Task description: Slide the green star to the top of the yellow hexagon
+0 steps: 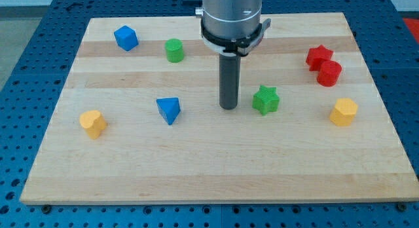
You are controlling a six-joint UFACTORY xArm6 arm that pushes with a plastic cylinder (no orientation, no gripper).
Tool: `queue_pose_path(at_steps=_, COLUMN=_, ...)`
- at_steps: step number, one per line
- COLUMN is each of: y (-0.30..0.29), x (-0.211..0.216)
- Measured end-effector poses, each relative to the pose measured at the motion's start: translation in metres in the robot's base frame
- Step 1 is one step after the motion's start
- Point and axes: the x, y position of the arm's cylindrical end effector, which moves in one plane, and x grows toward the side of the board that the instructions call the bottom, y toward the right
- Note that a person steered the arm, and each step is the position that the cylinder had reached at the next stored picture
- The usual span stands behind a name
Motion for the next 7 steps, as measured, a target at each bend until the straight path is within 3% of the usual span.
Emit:
queue_pose_path(at_steps=3, y=0.112, x=0.000)
queue_pose_path(at_steps=4, y=0.126, x=0.000)
queue_pose_path(at_steps=5, y=0.100, x=-0.006)
queue_pose_path(at_steps=7, y=0.101, x=-0.058)
